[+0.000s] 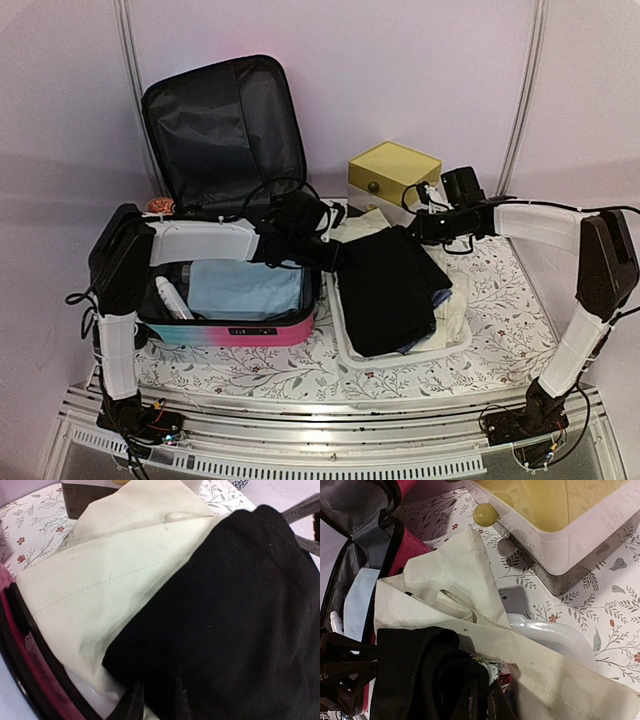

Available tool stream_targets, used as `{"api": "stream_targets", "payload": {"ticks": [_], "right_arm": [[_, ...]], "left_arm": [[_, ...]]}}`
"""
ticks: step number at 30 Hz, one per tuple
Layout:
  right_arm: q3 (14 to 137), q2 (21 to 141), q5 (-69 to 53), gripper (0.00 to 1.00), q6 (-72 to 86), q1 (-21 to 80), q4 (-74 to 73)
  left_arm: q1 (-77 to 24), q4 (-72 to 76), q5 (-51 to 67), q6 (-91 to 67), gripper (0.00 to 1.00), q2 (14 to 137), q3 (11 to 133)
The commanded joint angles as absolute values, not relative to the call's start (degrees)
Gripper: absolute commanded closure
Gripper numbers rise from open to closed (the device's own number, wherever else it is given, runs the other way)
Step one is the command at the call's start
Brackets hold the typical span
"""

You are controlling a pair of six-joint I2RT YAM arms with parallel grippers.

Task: Open, take out, and arrange the luggage
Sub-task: Place the clothes in the bin, then adjust the clothes in the bin.

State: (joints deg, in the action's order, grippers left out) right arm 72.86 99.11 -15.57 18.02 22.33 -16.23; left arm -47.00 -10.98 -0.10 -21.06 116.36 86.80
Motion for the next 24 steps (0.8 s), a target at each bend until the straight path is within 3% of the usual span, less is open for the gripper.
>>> {"api": "stream_targets", "payload": {"ticks": [1, 4, 7, 10, 14, 19, 22, 24], "right_arm": [[71.6, 97.4, -10.4, 0.97, 19.5, 20.8, -13.7], [71.5, 97.3, -11.1, 0.9, 19.6, 20.8, -14.1], [71.6, 94.9, -10.6, 0.64, 19.3, 20.8, -15.2], [72.4, 91.5, -10.2, 0.54, 18.1, 20.8, -17.6], [73.7, 87.7, -15.4, 0.52, 16.6, 21.1, -20.8], [73.4, 86.1, -31.1, 0.53, 17.9, 22.8, -20.9], [72.4, 86.7, -38.1, 0.61, 20.5, 24.9, -17.5], [71.0, 87.4, -41.7, 0.73, 23.5, 26.3, -11.7]], "left_arm": [[-45.5, -9.0, -3.0, -20.0, 0.77, 119.3, 90.3], [-45.5, -9.3, -3.7, -19.6, 0.77, 119.6, 91.4], [-45.5, -9.8, -2.7, -18.6, 0.67, 118.3, 91.7], [-45.6, -11.3, -2.5, -18.0, 0.57, 115.8, 91.5], [-45.6, -14.0, -2.9, -17.0, 0.5, 109.6, 89.7], [-45.7, -20.2, -10.2, -14.8, 0.44, 101.4, 86.9], [-45.7, -24.4, -16.0, -13.3, 0.39, 96.4, 84.9], [-45.4, -27.1, -19.8, -12.7, 0.36, 92.8, 83.2]]}}
